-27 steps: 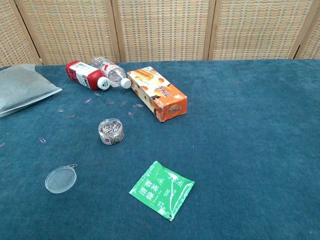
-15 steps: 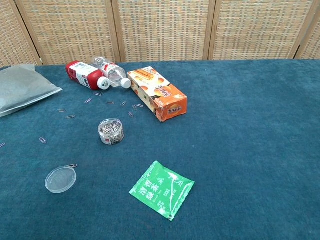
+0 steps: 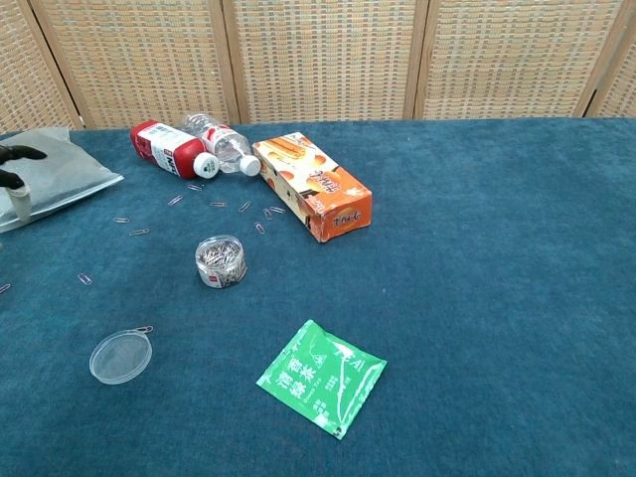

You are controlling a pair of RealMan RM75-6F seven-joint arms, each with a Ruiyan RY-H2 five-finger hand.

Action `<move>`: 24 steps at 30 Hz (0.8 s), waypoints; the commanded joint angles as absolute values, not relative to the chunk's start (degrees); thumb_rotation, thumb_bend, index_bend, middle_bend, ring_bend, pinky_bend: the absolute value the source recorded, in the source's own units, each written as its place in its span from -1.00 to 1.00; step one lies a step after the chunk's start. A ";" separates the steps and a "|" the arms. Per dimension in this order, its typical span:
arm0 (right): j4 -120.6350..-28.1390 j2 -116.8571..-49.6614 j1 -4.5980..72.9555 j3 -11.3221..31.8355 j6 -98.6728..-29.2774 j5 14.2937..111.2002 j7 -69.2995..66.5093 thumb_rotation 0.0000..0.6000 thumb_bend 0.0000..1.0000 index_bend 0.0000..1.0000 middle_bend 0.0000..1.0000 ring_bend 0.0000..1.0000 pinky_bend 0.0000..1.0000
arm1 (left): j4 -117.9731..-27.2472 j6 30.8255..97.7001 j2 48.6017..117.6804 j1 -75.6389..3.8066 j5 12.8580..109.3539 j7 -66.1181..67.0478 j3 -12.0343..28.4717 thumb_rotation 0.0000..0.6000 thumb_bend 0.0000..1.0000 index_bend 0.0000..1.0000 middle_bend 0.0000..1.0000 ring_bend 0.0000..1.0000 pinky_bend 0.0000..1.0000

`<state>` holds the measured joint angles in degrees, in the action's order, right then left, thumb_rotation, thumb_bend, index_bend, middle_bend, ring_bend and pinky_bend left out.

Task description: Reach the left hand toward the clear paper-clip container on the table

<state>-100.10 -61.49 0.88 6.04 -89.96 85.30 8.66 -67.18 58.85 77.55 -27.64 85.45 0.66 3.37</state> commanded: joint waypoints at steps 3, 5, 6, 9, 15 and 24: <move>-99.95 -61.97 1.23 6.42 -89.17 83.98 9.62 1.00 -1.00 -0.97 -1.00 -1.00 -1.00 | -60.58 54.32 83.11 -31.18 85.80 -1.71 2.72 1.00 -0.36 -0.14 -1.00 -1.00 -1.00; -99.82 -62.15 1.40 6.45 -88.84 83.68 9.97 1.00 -1.00 -0.97 -1.00 -1.00 -1.00 | -58.79 53.44 84.37 -31.91 86.29 -2.23 2.30 1.00 -0.36 -0.12 -1.00 -1.00 -1.00; -99.74 -62.25 1.45 6.46 -88.74 83.54 10.12 1.00 -1.00 -0.97 -1.00 -1.00 -1.00 | -57.67 53.12 85.15 -32.31 86.72 -2.56 1.96 1.00 -0.35 -0.11 -1.00 -1.00 -1.00; -99.67 -62.37 1.46 6.50 -88.82 83.41 10.23 1.00 -1.00 -0.97 -1.00 -1.00 -1.00 | -55.33 52.82 86.66 -32.97 87.87 -3.09 0.97 1.00 -0.35 -0.08 -1.00 -1.00 -1.00; -99.72 -62.40 1.49 6.36 -89.00 83.76 10.19 1.00 -1.00 -0.97 -1.00 -1.00 -1.00 | -52.35 53.31 89.33 -33.68 88.68 -3.82 0.22 1.00 -0.30 -0.03 -1.00 -1.00 -1.00; -99.68 -62.19 1.46 6.39 -89.13 83.61 9.66 1.00 -1.00 -0.97 -1.00 -1.00 -1.00 | -49.04 54.15 91.71 -34.21 89.34 -5.81 -0.68 1.00 -0.27 -0.01 -1.00 -1.00 -1.00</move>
<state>-99.68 -62.19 1.46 6.39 -89.13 83.60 9.65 -49.09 54.15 91.65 -34.16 89.37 -5.78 -0.66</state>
